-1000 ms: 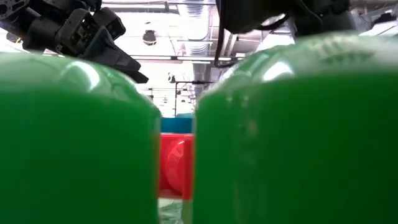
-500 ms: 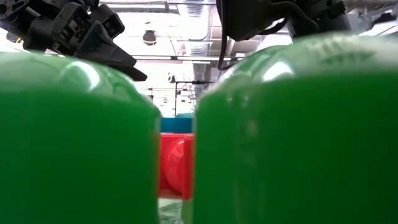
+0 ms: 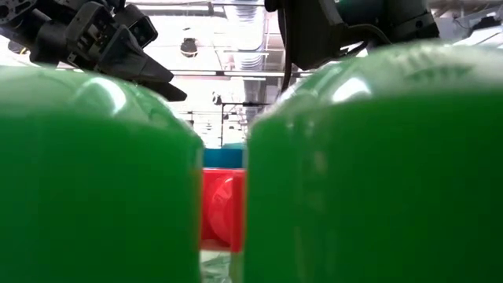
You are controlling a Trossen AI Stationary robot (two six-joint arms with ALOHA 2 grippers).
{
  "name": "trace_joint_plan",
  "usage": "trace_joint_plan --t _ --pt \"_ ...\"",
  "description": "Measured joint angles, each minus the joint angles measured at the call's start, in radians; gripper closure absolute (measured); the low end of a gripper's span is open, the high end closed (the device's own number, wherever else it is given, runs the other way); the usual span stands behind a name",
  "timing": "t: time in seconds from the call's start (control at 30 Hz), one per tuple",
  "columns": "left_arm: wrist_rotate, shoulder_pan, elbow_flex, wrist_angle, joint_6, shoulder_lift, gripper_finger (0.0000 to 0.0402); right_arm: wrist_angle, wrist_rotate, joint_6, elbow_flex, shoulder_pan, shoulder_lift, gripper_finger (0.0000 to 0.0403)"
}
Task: Pick & Place Toys
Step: Put the large yellow game piece into the right transparent bin
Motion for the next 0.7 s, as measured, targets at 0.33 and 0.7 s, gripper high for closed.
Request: trace_joint_plan --t 0.33,0.7 --pt "0.0 0.0 0.0 0.0 0.002 0.0 0.0135 0.021 0.018 0.0 -0.003 0.0 0.003 0.0262" --pt "0.0 0.0 0.0 0.0 0.002 0.0 0.0135 -0.044 0.025 0.0 -0.002 0.0 0.002 0.027"
